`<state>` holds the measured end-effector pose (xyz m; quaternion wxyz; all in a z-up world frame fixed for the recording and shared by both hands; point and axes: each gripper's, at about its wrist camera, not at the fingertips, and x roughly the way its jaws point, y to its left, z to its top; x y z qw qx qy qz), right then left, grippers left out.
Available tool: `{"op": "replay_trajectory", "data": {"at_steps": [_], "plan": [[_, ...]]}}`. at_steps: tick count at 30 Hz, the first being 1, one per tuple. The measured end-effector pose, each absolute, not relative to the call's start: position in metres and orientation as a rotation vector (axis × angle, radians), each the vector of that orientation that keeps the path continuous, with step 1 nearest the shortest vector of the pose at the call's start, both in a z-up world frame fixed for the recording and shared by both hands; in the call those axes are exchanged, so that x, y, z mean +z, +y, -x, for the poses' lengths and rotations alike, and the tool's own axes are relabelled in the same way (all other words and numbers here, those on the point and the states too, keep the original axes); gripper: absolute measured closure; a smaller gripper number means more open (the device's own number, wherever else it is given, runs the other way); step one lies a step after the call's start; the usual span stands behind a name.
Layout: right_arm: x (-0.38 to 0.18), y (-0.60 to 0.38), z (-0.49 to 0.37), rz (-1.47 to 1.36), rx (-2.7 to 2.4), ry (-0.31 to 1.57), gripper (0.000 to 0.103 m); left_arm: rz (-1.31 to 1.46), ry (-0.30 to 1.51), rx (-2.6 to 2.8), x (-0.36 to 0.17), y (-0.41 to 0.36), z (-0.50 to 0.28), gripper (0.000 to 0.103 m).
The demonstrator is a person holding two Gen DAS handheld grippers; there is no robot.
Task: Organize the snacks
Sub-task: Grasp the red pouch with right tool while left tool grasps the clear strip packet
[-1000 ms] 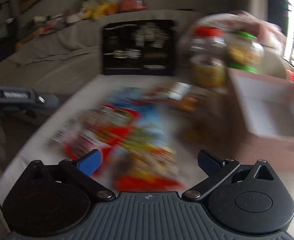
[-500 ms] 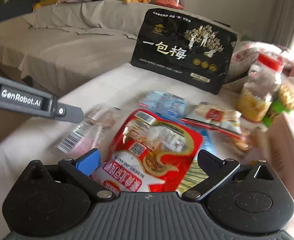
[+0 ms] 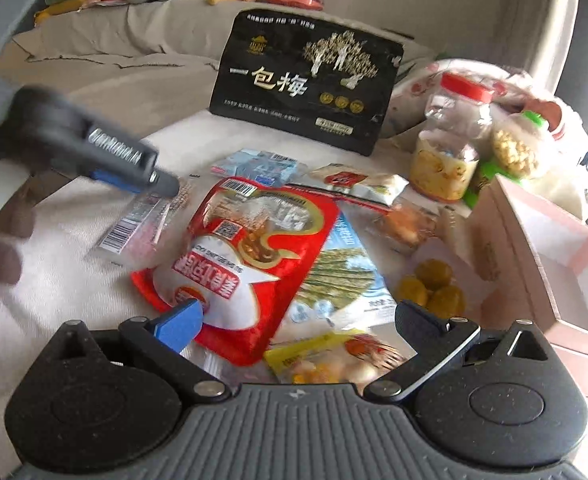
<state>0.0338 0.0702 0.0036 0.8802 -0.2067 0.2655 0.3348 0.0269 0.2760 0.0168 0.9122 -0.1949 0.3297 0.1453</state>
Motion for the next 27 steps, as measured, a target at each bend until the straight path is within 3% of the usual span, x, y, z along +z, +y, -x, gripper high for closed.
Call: {"op": "replay_trajectory", "data": {"at_steps": [4, 12, 15, 27], "plan": [[0.005, 0.059, -0.033, 0.419, 0.683, 0.555, 0.0, 0.34, 0.714, 0.3, 0.017, 0.271, -0.044, 0.067], [0.009, 0.042, -0.032, 0.376, 0.672, 0.527, 0.0, 0.258, 0.711, 0.283, 0.007, 0.266, -0.053, 0.051], [0.009, 0.04, -0.031, 0.374, 0.667, 0.526, 0.0, 0.236, 0.694, 0.28, 0.006, 0.267, -0.046, 0.05], [0.02, 0.084, -0.05, 0.281, 0.718, 0.611, 0.0, 0.227, 0.691, 0.215, 0.005, 0.263, -0.025, 0.061]]}}
